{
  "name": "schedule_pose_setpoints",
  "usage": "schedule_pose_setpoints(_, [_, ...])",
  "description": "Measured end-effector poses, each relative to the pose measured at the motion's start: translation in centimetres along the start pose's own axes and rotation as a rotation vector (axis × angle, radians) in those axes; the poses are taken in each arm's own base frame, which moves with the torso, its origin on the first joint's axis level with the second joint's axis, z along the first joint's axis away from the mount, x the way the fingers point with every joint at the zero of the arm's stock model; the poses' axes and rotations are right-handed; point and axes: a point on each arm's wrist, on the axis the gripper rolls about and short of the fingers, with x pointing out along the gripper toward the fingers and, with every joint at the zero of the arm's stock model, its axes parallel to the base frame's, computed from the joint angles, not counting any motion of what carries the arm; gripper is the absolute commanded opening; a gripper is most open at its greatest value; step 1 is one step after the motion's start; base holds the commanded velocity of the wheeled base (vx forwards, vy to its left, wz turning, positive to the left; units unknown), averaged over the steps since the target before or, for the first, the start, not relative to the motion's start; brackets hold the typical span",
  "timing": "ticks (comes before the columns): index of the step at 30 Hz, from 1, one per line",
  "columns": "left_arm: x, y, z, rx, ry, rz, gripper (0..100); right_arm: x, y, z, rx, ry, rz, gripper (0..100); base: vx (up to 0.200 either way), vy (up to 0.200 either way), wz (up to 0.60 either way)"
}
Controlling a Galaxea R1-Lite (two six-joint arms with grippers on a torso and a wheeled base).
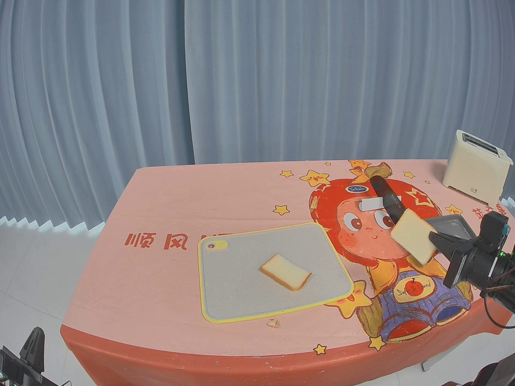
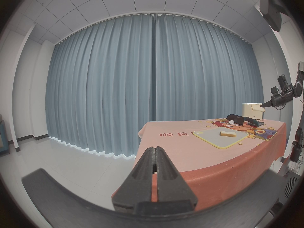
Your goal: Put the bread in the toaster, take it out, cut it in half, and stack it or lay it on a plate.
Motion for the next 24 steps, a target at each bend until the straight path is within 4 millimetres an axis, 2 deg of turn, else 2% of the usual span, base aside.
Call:
schedule_pose_setpoints(12, [0.0,0.0,0.0,-0.002,0.0,0.0,0,0.21,0.15,0.42,0.002,-0.009,0.004,0,0.0,0.0,0.0])
schedule_pose_setpoints(24, [0.0,0.0,0.0,-0.002,0.0,0.0,0,0.28,0.3,0.58,0.001,-0.013,0.011,0,0.0,-0.2,0.0])
